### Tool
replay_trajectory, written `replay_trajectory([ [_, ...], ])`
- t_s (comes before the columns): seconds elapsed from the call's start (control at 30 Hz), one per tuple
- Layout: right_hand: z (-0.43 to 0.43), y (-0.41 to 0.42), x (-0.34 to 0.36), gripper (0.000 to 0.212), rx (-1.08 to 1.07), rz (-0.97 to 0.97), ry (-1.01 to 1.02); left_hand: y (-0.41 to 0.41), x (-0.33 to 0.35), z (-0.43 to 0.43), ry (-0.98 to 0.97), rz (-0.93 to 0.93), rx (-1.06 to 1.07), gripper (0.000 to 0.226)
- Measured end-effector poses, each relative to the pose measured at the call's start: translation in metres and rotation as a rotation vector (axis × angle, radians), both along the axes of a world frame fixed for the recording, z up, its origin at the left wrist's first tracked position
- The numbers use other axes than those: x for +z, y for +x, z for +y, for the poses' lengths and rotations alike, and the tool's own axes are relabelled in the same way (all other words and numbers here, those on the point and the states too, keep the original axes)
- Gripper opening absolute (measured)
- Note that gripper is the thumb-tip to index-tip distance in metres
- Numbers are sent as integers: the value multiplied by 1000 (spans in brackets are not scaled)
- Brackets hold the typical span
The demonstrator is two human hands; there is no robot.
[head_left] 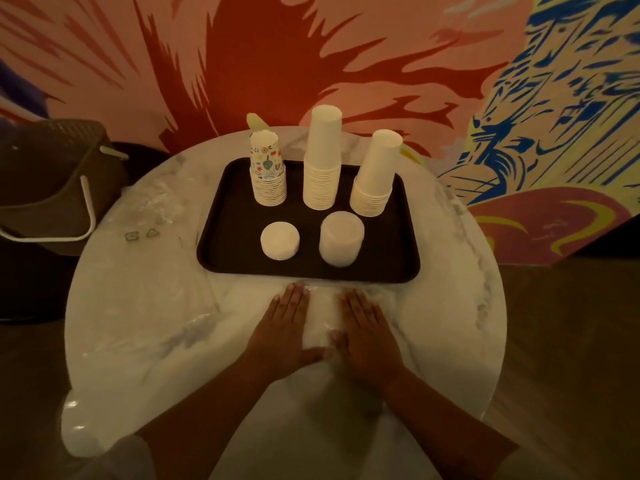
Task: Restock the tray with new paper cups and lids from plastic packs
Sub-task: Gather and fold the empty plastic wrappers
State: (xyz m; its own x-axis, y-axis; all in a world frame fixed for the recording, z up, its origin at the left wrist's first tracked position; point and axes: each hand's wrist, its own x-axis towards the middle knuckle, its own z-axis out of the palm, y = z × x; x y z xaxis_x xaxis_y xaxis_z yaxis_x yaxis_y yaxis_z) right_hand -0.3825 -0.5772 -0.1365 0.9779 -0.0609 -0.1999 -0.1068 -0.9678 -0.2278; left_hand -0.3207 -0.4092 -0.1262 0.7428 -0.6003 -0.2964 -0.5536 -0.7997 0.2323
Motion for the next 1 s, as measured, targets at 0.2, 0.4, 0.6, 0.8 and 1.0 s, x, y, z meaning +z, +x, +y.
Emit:
replay_trajectory([
  [0.2, -10, -9, -6, 99, -86, 1, 27, 1, 1, 3, 54, -11, 13, 118],
  [0.4, -13, 1, 24, 84, -13, 185, -156, 11, 21, 11, 114, 108, -84, 102],
  [0.6, 33, 24, 70, 60, -95, -36, -269, 29, 60, 79, -95, -124, -32, 59],
  [0.8, 135, 64, 93, 36, 240, -255, -127, 55, 60, 175, 52, -193, 186, 75],
  [1.0, 215, 87, 77, 48, 436, 47, 8, 62, 52, 232, -15, 82, 162, 42],
])
